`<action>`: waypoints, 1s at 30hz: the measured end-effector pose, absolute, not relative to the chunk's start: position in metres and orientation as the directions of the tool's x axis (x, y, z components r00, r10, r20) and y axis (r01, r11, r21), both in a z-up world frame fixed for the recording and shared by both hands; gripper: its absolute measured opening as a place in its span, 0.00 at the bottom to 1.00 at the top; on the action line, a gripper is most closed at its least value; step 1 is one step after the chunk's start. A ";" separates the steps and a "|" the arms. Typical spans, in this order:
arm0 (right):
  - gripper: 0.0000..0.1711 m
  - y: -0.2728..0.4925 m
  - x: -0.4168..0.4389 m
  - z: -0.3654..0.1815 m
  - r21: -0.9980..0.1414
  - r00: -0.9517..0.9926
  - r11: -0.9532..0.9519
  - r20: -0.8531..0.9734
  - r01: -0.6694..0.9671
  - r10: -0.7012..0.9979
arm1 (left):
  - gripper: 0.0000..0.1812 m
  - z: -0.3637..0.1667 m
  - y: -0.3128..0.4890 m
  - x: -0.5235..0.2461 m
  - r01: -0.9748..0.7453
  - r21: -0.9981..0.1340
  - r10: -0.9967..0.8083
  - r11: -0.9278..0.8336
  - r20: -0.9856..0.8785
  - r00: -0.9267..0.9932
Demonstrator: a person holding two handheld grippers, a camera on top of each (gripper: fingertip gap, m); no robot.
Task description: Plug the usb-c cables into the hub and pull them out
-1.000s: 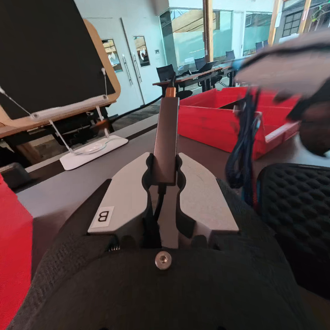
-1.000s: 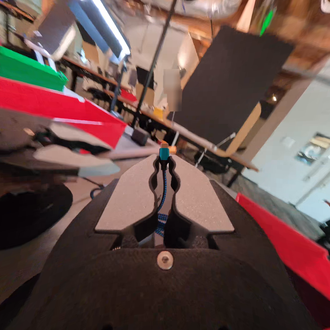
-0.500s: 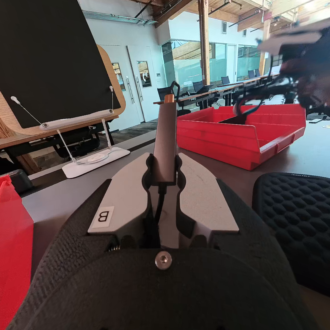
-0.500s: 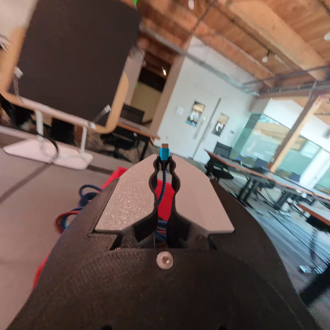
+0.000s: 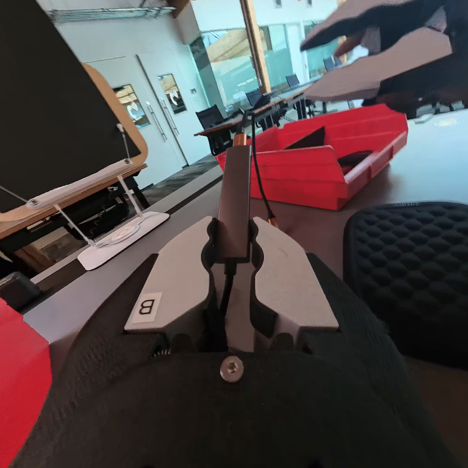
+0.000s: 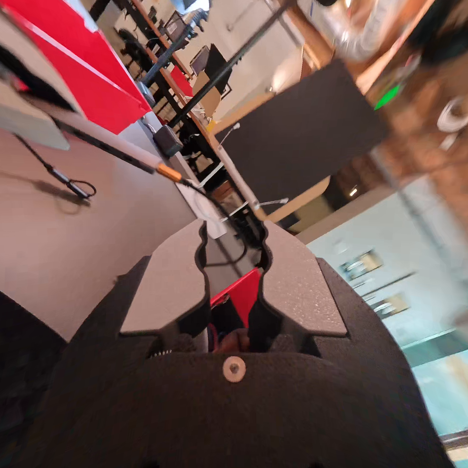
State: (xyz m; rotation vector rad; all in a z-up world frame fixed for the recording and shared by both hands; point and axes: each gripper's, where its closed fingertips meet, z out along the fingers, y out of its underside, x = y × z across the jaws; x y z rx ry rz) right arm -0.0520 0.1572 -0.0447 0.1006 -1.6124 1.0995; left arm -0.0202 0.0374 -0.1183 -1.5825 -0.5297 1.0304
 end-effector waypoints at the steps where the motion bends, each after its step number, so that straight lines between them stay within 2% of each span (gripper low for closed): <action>1: 0.20 0.149 -0.044 -0.048 -0.502 -0.311 0.593 0.862 -0.630 0.400 | 0.14 -0.121 0.040 -0.019 -0.180 -0.935 0.769 -0.307 -0.355 0.532; 3: 0.21 0.135 -0.035 -0.061 -0.397 -0.274 0.630 0.918 -0.667 0.288 | 0.14 -0.126 0.044 -0.014 -0.185 -0.917 0.716 -0.354 -0.393 0.577; 5: 0.22 0.125 -0.031 -0.078 -0.364 -0.316 0.648 0.928 -0.669 0.196 | 0.14 -0.131 0.045 -0.007 -0.211 -0.886 0.644 -0.414 -0.448 0.620; 9: 0.22 0.113 -0.020 -0.109 -0.395 -0.507 0.667 0.861 -0.632 0.029 | 0.14 -0.141 0.038 0.006 -0.309 -0.753 0.472 -0.580 -0.621 0.626; 12: 0.22 0.105 -0.009 -0.127 -0.431 -0.627 0.670 0.776 -0.605 -0.067 | 0.14 -0.142 0.034 0.012 -0.347 -0.714 0.418 -0.608 -0.659 0.625; 17: 0.16 0.095 -0.003 -0.135 -0.435 -0.655 0.661 0.747 -0.612 -0.115 | 0.14 -0.142 0.034 0.023 -0.420 -0.682 0.349 -0.599 -0.694 0.630; 19: 0.08 0.092 -0.001 -0.140 -0.431 -0.662 0.658 0.736 -0.618 -0.139 | 0.14 -0.142 0.033 0.024 -0.423 -0.677 0.347 -0.602 -0.700 0.624; 21: 0.07 0.090 -0.001 -0.141 -0.440 -0.675 0.666 0.726 -0.602 -0.132 | 0.14 -0.143 0.027 0.020 -0.363 -0.697 0.381 -0.618 -0.669 0.638; 24: 0.06 0.084 -0.003 -0.139 -0.443 -0.668 0.681 0.739 -0.583 -0.091 | 0.30 -0.138 0.023 0.016 -0.282 -0.678 0.415 -0.679 -0.671 0.615; 30: 0.06 0.069 0.007 -0.142 -0.399 -0.623 0.658 0.770 -0.638 -0.137 | 0.31 -0.143 0.053 0.013 -0.297 -0.553 0.310 -0.778 -0.750 0.584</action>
